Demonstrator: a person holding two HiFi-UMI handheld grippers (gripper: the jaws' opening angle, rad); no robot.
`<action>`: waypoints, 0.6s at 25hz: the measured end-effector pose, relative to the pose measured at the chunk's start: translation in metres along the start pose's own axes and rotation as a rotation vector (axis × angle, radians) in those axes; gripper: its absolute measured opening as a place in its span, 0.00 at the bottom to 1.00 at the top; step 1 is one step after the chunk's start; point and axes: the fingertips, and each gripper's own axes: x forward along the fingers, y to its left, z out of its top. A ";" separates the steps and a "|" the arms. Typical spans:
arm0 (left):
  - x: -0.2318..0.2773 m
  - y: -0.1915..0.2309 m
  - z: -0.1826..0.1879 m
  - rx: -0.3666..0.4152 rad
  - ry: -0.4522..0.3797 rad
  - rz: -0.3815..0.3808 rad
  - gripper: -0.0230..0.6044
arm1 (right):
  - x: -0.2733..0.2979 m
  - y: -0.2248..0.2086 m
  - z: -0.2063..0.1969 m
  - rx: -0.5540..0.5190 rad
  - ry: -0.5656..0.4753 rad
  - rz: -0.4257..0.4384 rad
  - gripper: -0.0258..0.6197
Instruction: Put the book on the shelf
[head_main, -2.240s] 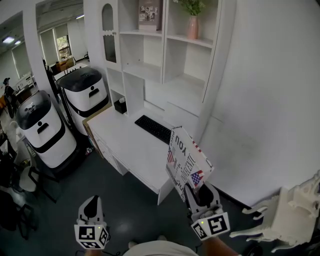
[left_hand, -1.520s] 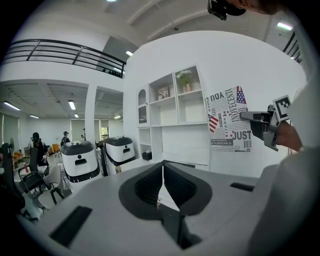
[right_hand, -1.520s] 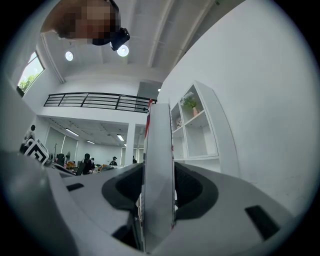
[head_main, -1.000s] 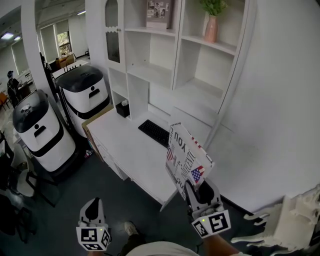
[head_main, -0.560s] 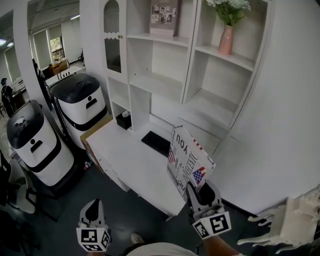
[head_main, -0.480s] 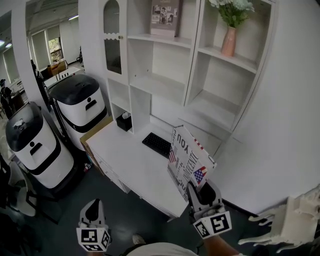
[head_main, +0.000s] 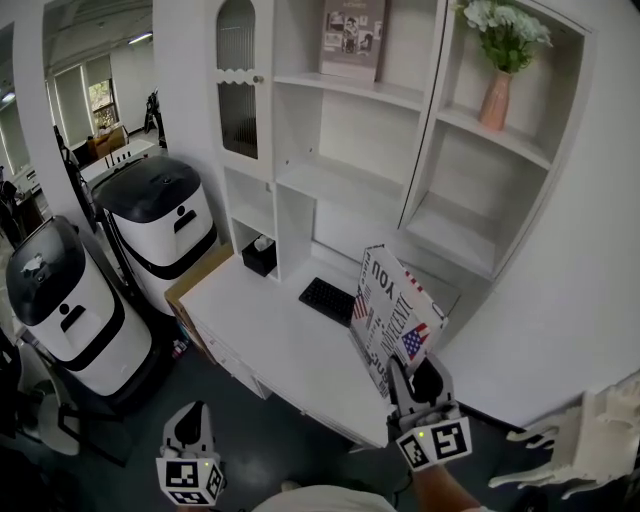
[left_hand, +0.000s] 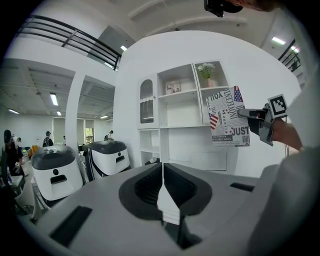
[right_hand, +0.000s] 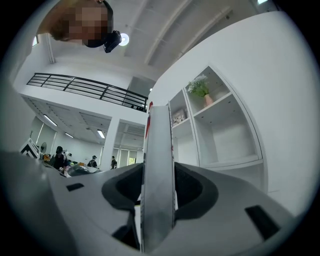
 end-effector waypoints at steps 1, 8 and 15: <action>0.002 0.006 -0.001 0.000 0.000 -0.002 0.06 | 0.004 0.002 0.000 -0.002 -0.003 -0.008 0.31; 0.013 0.030 -0.002 -0.009 0.007 -0.012 0.06 | 0.032 0.009 0.006 -0.004 -0.014 -0.027 0.31; 0.034 0.047 -0.002 -0.021 0.016 0.004 0.06 | 0.065 0.002 0.013 -0.015 -0.037 -0.028 0.31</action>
